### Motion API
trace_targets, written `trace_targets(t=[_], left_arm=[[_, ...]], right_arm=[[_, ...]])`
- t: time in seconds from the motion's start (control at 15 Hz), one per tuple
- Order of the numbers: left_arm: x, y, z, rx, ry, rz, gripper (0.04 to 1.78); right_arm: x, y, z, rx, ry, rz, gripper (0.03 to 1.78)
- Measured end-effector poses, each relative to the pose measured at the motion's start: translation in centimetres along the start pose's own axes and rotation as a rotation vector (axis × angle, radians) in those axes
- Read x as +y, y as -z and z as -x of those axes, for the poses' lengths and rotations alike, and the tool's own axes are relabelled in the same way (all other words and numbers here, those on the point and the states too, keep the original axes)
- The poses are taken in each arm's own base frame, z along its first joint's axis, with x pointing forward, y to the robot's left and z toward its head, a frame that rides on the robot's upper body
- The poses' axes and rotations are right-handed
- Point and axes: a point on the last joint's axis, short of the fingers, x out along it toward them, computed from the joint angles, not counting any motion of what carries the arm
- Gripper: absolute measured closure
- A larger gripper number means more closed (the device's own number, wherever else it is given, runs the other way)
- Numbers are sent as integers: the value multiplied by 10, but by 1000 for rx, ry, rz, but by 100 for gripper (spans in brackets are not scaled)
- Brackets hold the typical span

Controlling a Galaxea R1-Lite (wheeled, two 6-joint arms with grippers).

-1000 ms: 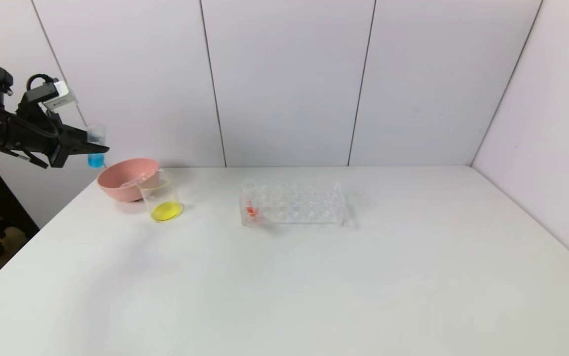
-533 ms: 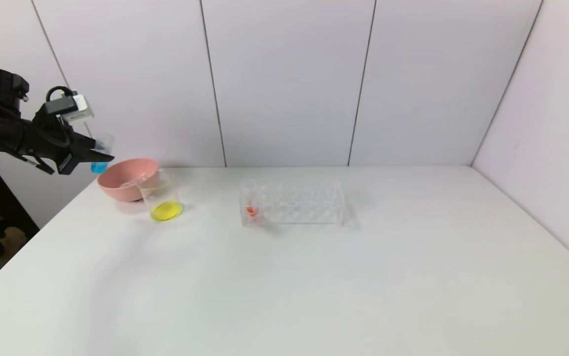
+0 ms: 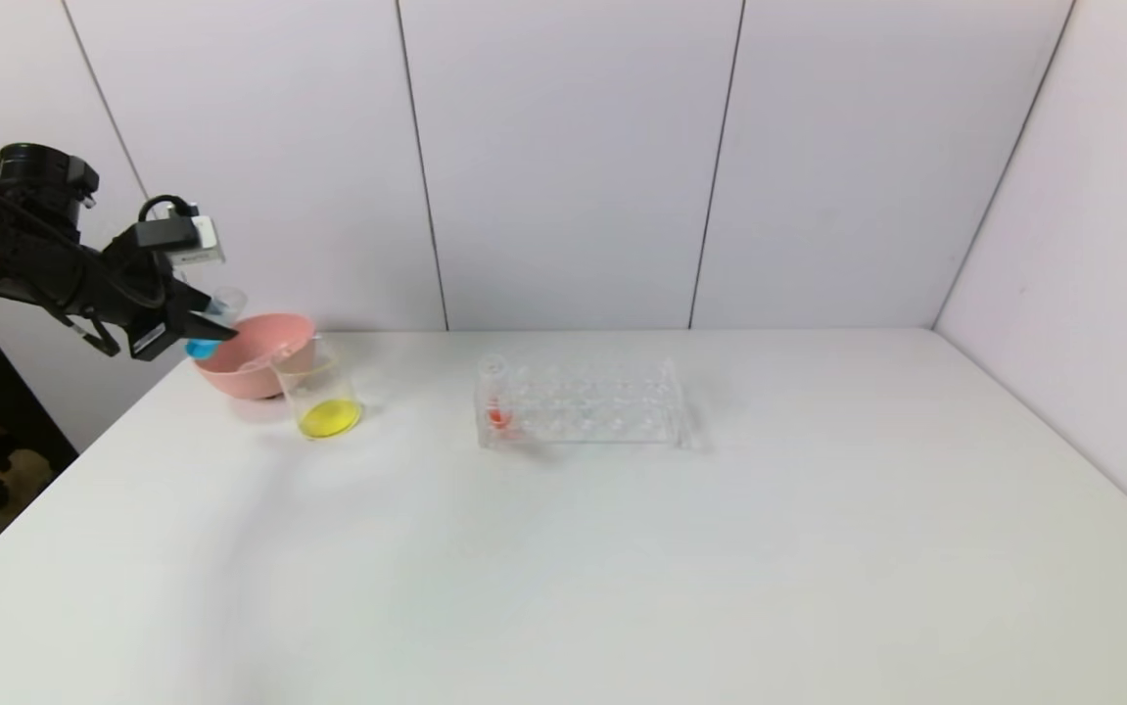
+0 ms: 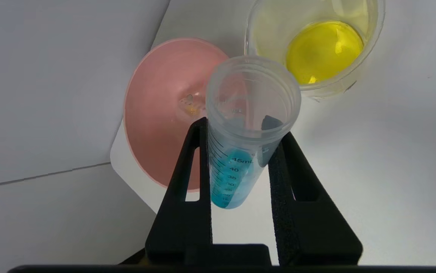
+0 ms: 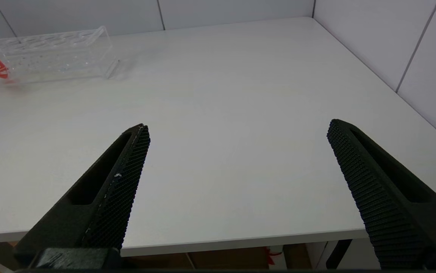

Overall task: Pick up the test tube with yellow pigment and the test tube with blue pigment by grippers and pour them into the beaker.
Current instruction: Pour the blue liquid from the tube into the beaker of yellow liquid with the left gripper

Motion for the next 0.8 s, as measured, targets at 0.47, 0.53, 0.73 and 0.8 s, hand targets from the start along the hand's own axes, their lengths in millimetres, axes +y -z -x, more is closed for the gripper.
trace_targets(t=[0.47,0.53,0.73,0.8], left_arm=[[-1,1,-11,94,-4,-81,137],[-2,0,-13,102,-1,-91,137],[-5,-6,-20,109,10,-120,137],[-6,-7,-21,114,12,-123,137]], right_arm=[[0,0,0,0,0,0,10],[0,0,0,0,0,0,10],[0,0,0,0,0,0,10],[0,0,0,0,0,0,10]])
